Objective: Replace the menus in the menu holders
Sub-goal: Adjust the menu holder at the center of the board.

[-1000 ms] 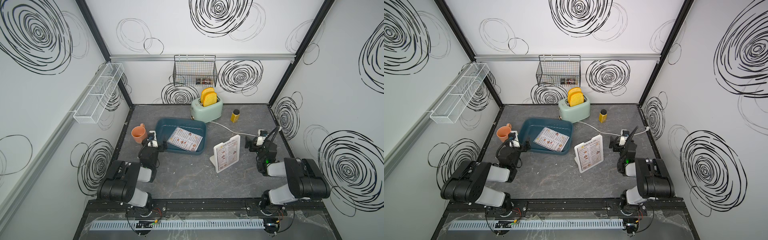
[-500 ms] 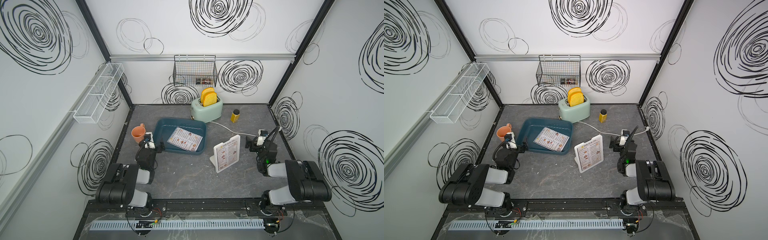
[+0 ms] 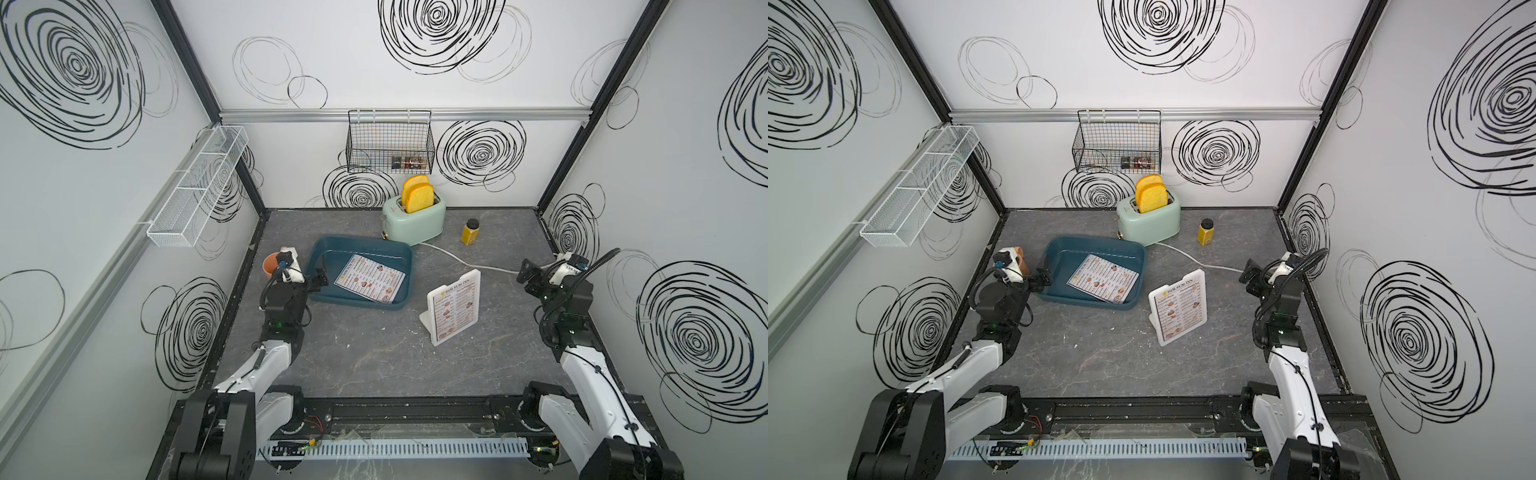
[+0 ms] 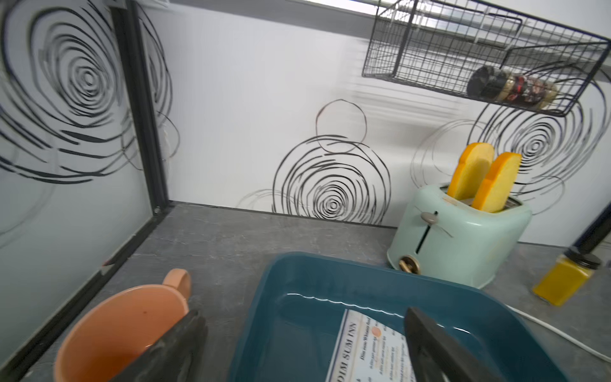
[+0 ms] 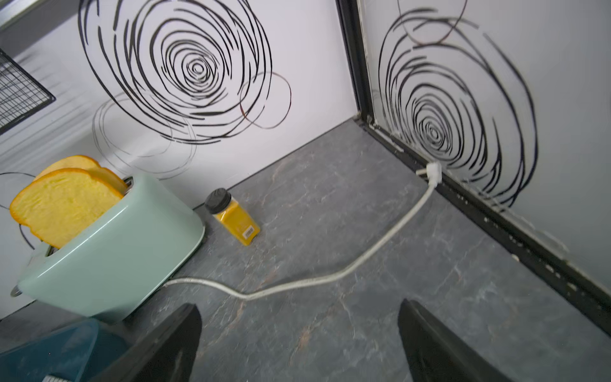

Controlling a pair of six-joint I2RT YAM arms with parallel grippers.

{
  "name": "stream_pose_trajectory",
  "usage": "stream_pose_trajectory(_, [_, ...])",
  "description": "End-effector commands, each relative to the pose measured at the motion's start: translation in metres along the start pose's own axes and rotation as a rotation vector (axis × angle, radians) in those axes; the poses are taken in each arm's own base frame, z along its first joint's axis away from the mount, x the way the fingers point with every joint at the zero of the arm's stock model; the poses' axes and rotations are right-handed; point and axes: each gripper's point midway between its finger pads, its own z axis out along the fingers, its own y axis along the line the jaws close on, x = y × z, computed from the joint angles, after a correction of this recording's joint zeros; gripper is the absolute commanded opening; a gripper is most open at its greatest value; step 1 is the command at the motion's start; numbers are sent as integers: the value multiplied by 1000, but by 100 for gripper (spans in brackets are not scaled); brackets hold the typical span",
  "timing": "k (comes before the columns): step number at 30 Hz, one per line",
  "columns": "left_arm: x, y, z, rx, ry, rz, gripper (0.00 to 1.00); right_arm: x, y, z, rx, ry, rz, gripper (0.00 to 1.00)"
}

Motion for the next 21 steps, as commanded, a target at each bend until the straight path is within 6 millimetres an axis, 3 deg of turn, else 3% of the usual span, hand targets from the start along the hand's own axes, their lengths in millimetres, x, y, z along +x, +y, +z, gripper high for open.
stream_pose_trajectory(1, [11, -30, -1, 86, 155, -71, 96, 34, -5, -20, 44, 192, 123, 97])
stream_pose_trajectory(5, [-5, -66, -8, 175, 185, -144, 96, 48, -7, -37, 92, 304, 180, 99])
stream_pose_trajectory(12, [-22, -159, -22, 377, 317, -215, 98, 101, 4, -68, 149, 606, 194, 97])
stream_pose_trajectory(16, [-20, -215, -30, 497, 464, -241, 99, 129, 32, -76, 78, 726, 161, 97])
stream_pose_trajectory(21, [-17, -274, -39, 612, 616, -243, 92, 146, 69, -69, -50, 750, 124, 96])
